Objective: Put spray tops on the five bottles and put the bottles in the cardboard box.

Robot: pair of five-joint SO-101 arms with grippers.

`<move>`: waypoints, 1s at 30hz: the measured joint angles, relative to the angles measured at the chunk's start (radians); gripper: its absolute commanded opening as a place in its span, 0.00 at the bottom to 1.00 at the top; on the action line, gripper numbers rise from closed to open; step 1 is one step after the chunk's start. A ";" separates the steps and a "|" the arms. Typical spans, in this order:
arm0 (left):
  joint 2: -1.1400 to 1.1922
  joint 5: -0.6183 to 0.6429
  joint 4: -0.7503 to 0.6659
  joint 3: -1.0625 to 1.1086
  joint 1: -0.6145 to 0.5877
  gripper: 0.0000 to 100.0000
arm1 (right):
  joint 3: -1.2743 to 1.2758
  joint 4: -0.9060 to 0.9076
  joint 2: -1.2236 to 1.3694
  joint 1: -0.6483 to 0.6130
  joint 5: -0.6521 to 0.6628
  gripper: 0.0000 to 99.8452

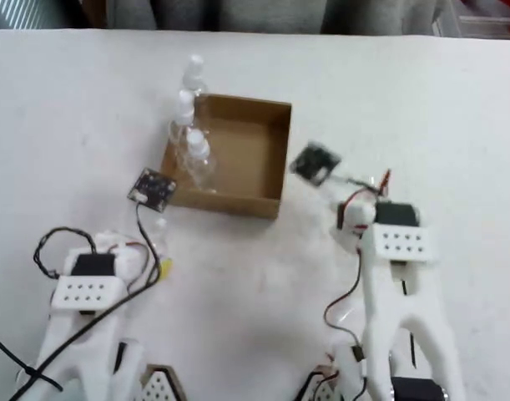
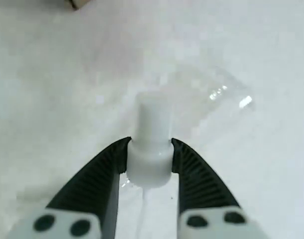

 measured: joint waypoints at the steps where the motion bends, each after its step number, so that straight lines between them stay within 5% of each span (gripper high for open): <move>1: 0.000 0.000 0.000 0.000 0.000 0.17 | -0.046 0.046 0.000 0.003 -0.064 0.02; 11: 0.000 0.000 0.000 0.000 0.000 0.17 | -0.330 0.425 0.000 0.006 -0.502 0.02; 30: -0.006 0.184 -0.034 -0.126 0.000 0.17 | -0.428 0.591 -0.299 0.002 -0.631 0.02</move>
